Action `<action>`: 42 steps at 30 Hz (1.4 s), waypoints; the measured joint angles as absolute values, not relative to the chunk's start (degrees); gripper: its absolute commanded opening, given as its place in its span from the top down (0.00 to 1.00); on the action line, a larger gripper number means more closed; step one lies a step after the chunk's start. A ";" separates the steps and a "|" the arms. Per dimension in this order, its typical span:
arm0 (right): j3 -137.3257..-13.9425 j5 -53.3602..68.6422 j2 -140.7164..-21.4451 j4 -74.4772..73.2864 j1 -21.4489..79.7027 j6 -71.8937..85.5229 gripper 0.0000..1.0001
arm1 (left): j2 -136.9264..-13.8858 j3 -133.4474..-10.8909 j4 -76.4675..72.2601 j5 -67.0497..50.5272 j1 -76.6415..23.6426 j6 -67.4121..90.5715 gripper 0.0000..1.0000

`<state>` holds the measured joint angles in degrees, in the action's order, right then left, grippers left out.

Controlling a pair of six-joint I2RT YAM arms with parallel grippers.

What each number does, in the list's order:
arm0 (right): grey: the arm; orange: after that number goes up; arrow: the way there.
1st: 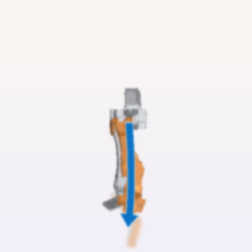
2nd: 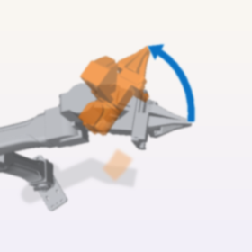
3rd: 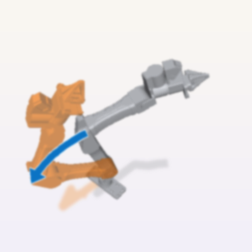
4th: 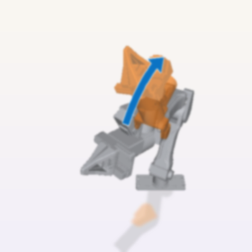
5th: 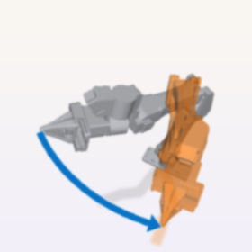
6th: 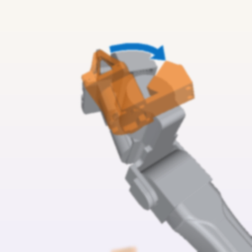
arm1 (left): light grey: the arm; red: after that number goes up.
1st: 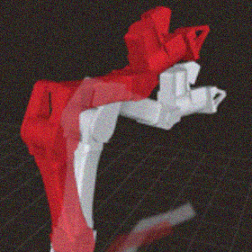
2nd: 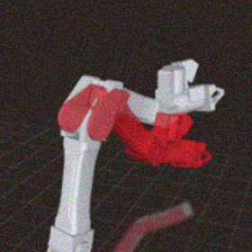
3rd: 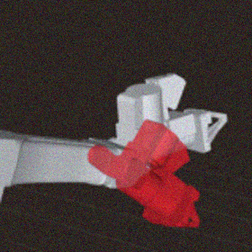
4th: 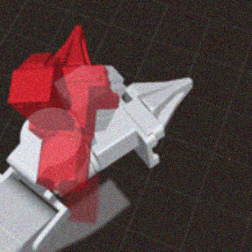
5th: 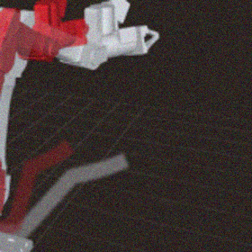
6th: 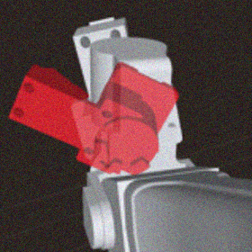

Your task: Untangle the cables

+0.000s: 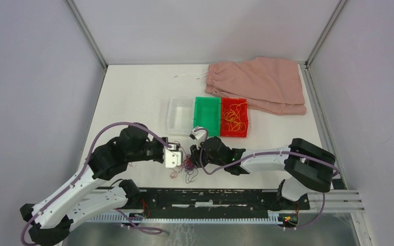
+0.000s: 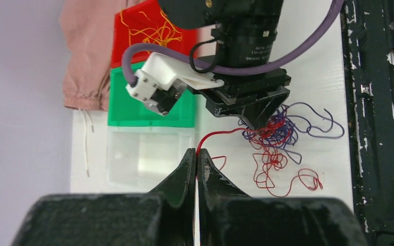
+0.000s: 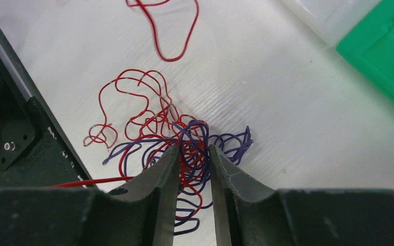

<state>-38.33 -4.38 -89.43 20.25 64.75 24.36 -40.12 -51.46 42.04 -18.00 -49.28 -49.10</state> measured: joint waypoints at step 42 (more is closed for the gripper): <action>-45.36 5.26 -64.55 17.10 64.99 14.04 0.30 | -43.16 -69.87 46.26 -15.27 -49.28 -59.53 0.97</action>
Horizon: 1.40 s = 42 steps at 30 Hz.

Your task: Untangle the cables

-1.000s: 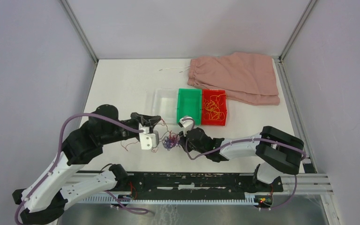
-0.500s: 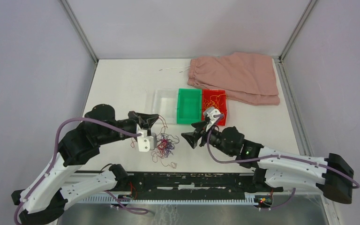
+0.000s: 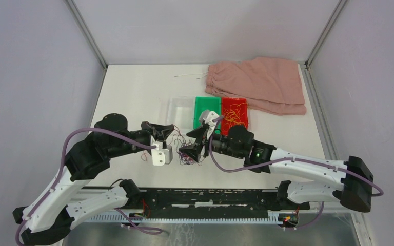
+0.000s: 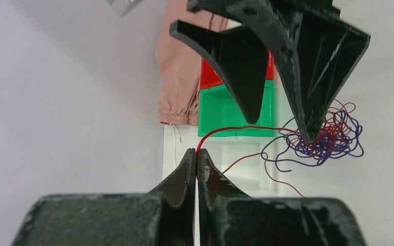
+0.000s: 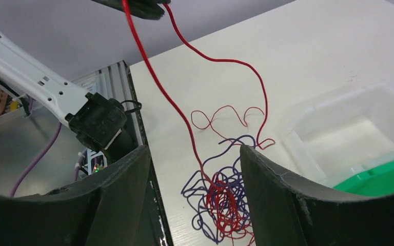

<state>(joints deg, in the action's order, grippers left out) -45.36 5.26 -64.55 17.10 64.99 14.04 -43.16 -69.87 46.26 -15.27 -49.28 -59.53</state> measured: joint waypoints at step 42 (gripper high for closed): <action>-28.14 0.75 -84.95 44.49 64.99 26.57 0.65 | -52.40 -90.37 50.65 -8.97 -49.28 -62.63 0.97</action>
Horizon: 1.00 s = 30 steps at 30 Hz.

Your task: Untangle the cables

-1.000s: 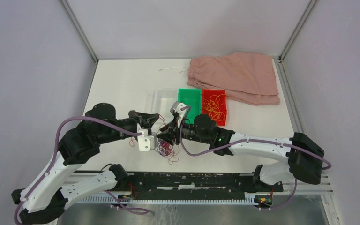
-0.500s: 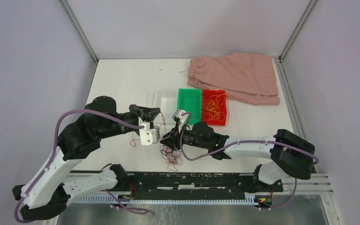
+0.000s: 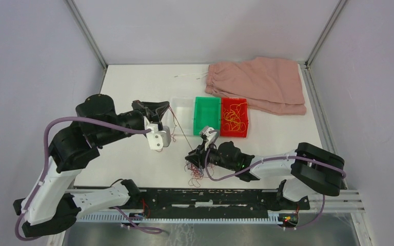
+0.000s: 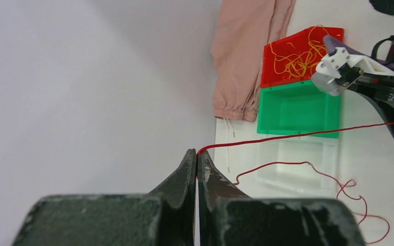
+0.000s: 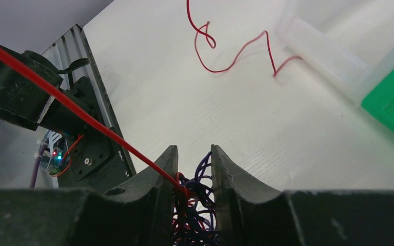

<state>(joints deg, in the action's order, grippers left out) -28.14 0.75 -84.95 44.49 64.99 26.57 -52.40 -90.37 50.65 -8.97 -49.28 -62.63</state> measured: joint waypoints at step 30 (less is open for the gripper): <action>-18.24 -7.62 -80.93 46.89 64.99 27.99 0.58 | -53.91 -105.67 42.44 2.24 -49.58 -77.19 0.97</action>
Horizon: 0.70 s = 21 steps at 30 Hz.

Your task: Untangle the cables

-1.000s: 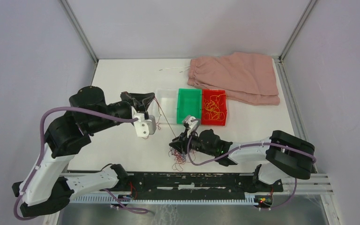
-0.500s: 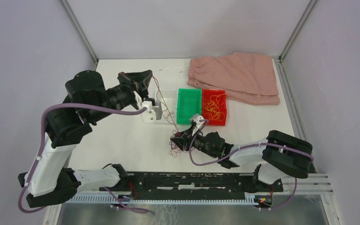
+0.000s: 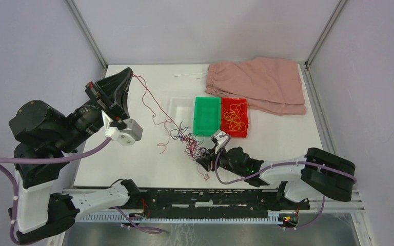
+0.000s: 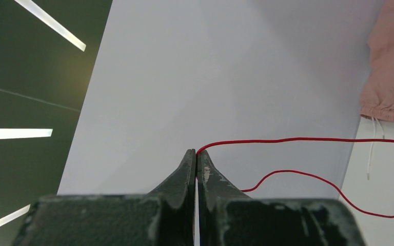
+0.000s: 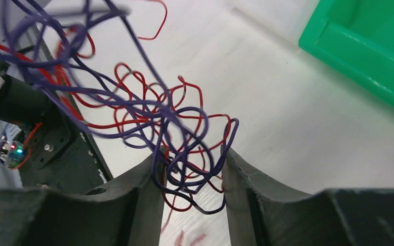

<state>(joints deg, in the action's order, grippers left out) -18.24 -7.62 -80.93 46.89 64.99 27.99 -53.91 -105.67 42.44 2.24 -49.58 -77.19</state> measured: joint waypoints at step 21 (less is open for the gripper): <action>-21.65 -10.83 -66.83 26.26 64.99 25.56 0.60 | -52.38 -102.41 42.02 10.87 -49.58 -80.90 0.97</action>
